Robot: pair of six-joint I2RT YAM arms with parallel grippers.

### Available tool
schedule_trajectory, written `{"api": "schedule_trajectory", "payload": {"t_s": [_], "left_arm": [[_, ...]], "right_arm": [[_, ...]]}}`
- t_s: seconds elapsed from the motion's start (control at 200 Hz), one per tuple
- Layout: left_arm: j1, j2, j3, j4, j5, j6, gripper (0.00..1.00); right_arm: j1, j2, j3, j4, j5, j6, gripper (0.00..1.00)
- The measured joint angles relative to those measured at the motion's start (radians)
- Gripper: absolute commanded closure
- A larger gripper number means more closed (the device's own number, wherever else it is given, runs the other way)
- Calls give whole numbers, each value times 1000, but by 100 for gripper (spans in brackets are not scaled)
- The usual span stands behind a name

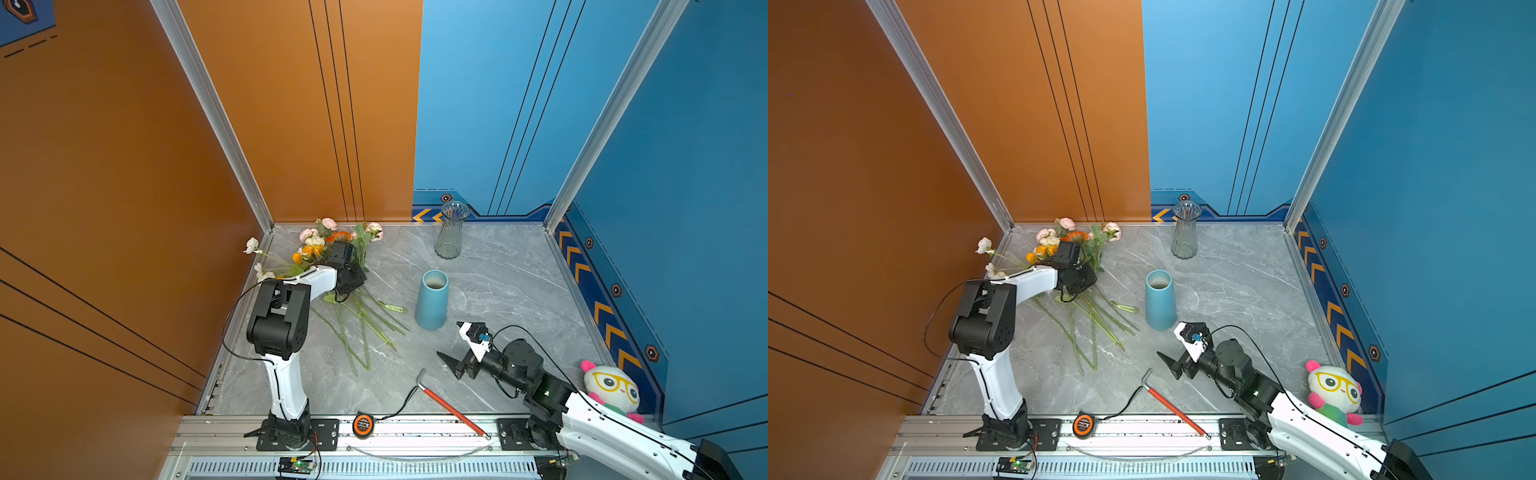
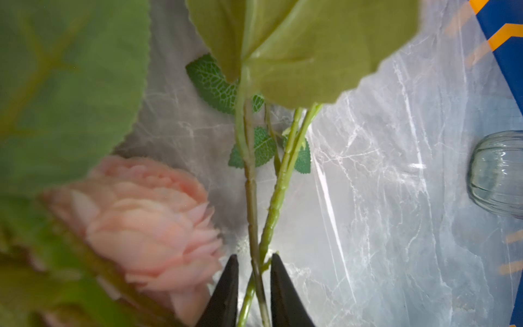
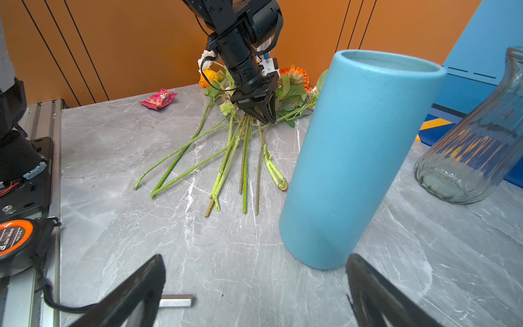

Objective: Arrange the flowers into the vase
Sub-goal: 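Close the left gripper on an orange flower's stem in the pile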

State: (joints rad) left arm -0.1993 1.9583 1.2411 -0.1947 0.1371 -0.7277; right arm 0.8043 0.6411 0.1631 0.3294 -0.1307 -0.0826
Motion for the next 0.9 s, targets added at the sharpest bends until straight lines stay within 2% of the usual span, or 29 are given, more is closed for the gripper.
{"api": "schedule_trajectory", "payload": {"t_s": [0.31,0.636,0.896], "left_arm": [[1,10,0,37,0,-4,84],[3,7,-8,62,1,-15,95],[7,-64,-79,88,23,-31,98]], "right_arm": [[0,15,0,4,0,0,0],[0,32,0,7,0,0,0],[0,40,0,7,-4,0,0]]}}
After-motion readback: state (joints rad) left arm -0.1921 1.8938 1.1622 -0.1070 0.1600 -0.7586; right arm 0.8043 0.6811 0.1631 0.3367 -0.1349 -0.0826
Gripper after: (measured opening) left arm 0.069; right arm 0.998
